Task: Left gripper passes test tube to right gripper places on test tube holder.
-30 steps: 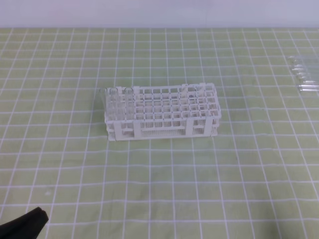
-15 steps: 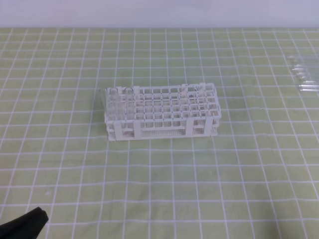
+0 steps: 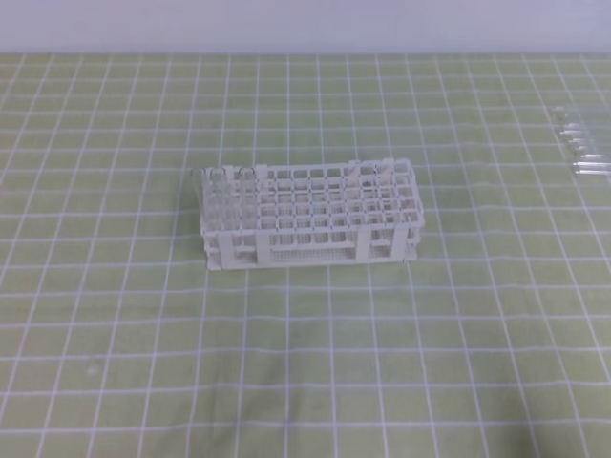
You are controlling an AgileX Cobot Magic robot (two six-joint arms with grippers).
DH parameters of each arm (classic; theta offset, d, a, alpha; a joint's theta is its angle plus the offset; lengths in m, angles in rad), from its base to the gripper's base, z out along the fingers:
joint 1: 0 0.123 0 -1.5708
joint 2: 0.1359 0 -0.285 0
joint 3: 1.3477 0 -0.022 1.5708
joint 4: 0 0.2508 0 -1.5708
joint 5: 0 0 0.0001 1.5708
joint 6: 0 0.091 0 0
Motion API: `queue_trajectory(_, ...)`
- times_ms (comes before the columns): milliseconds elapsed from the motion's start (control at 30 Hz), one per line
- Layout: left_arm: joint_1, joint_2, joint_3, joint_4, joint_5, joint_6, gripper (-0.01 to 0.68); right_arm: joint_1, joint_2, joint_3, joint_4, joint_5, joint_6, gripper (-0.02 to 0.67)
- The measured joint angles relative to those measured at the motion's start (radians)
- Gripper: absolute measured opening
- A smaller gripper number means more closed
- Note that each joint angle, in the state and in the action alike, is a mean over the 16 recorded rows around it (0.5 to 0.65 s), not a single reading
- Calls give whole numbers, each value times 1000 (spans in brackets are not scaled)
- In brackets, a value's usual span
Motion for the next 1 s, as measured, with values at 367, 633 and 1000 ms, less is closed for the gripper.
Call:
queue_trajectory(367, 114, -40, 1, -62, 1, 29, -3, 0, 0, 0, 12, 0, 0, -16)
queue_trajectory(633, 113, -40, 1, -268, 93, 267, -3, 0, 0, 0, 17, 0, 0, -17)
queue_trajectory(1000, 113, -30, -3, -456, 244, 550, -3, 0, 0, 0, 21, 0, 0, -17)
